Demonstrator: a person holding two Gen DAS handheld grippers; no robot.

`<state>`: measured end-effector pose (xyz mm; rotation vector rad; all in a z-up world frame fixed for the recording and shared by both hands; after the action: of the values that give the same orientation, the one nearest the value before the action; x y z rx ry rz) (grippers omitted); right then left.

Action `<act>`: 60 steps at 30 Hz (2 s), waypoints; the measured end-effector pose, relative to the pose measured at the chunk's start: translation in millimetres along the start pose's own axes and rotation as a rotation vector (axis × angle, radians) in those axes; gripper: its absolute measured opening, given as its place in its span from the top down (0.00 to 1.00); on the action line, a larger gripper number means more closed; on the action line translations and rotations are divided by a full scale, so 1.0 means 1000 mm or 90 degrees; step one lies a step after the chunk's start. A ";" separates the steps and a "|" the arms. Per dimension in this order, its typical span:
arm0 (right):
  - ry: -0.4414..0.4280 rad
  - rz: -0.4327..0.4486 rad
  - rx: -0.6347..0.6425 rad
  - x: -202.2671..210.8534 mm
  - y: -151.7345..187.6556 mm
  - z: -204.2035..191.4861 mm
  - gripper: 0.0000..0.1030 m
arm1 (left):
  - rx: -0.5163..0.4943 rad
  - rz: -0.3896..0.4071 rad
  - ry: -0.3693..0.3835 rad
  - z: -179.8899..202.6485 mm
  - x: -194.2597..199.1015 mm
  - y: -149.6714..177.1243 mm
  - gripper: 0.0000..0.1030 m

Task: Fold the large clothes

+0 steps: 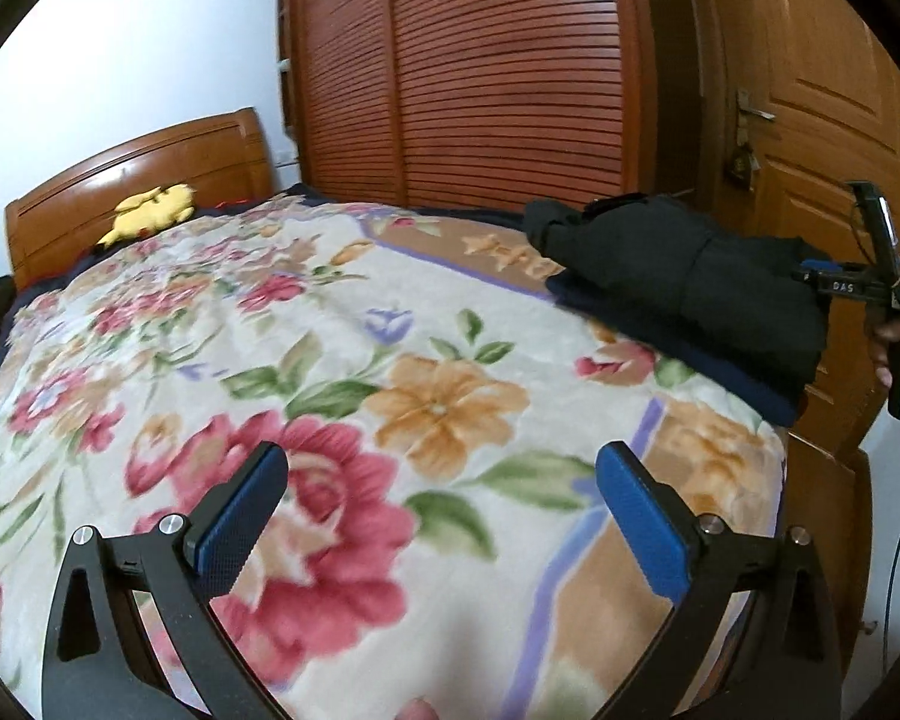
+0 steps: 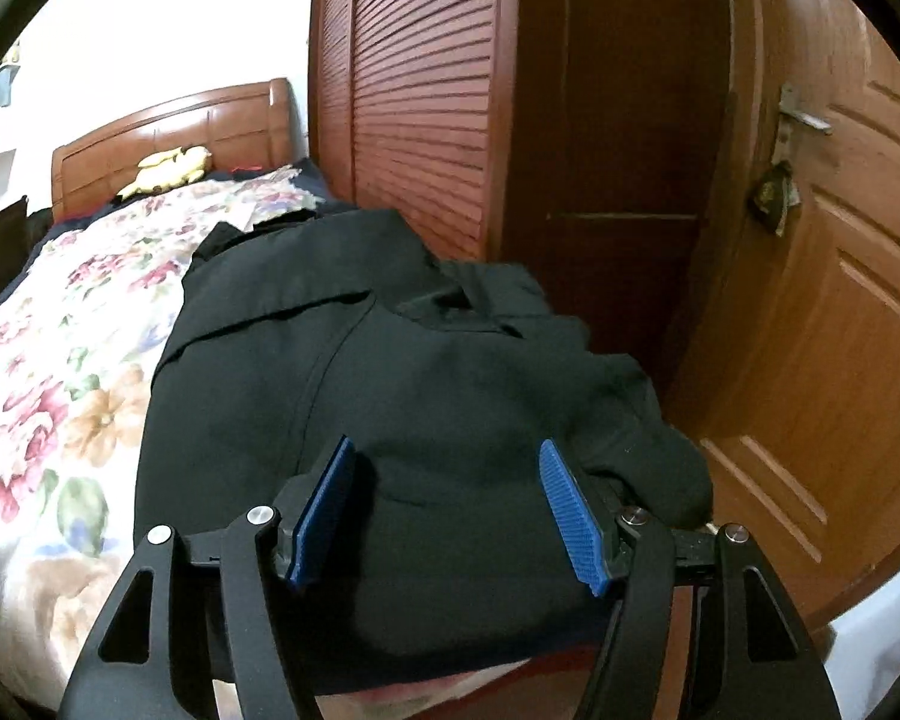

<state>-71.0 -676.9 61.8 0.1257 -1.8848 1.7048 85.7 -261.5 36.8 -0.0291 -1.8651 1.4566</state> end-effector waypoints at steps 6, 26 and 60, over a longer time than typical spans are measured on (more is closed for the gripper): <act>-0.012 0.050 0.032 0.038 -0.008 -0.039 0.36 | 0.018 -0.008 -0.035 -0.027 0.022 0.025 0.00; -0.289 0.038 0.165 0.051 0.020 -0.244 0.19 | 0.116 -0.043 -0.127 -0.142 0.058 0.115 0.00; -0.417 0.110 0.169 -0.026 0.069 -0.390 0.19 | 0.184 0.066 -0.289 -0.231 0.122 0.156 0.00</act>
<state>58.7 -308.7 -9.1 0.7210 -2.1429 2.2165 64.7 37.5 -13.4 0.3779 -2.0011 1.9147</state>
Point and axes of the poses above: each gripper's, at about its wrist camera, not at the fingertips, and x roughly against the way its jaws point, z to its right, y to its underside, the point moved 5 cm from there along -x, roughly the way its jaws point, and after that the axes turned 3 degrees about -y, right-handed, at the moved point
